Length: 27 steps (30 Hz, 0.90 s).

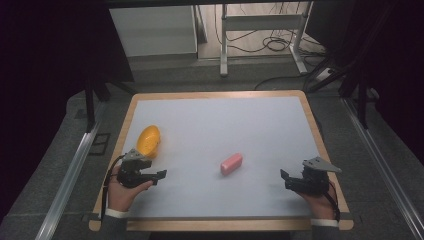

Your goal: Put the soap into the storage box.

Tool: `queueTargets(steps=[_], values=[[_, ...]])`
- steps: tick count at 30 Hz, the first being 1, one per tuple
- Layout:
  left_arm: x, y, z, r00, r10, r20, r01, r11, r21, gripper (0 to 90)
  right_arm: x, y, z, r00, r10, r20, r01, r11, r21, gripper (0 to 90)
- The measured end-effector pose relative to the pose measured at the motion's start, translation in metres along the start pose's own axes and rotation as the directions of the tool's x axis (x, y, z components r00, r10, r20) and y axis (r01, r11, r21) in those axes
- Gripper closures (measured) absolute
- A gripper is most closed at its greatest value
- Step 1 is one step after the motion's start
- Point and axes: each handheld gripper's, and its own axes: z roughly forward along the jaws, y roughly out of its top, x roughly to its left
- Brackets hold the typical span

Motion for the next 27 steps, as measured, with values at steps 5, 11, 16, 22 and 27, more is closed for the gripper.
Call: queueTargets(steps=[5,11,16,22,27], values=[[-0.003,0.006,-0.004,0.9997,0.017,0.018,-0.017,0.9999,0.0,25.1,-0.001,0.0,0.0,1.0,-0.001,-0.001,0.001,1.0,0.004,9.0],[-0.006,0.015,-0.008,0.9997,0.011,0.021,-0.011,0.9999,0.0,25.4,0.0,-0.001,-0.001,1.0,-0.001,0.001,0.001,1.0,0.005,9.0],[-0.01,0.022,-0.008,0.9995,0.022,0.025,-0.022,0.9998,-0.001,25.5,0.0,-0.001,-0.002,1.0,-0.005,0.005,0.005,1.0,0.004,9.0],[-0.013,0.027,-0.005,0.999,0.036,0.027,-0.036,0.9993,0.01,25.4,-0.001,-0.002,-0.001,0.9999,-0.002,0.012,0.002,1.0,0.008,9.0],[-0.017,0.031,-0.002,0.9981,0.05,0.035,-0.051,0.9985,0.021,25.4,-0.001,-0.002,-0.001,0.9999,-0.004,0.014,0.004,1.0,0.006,9.0]])
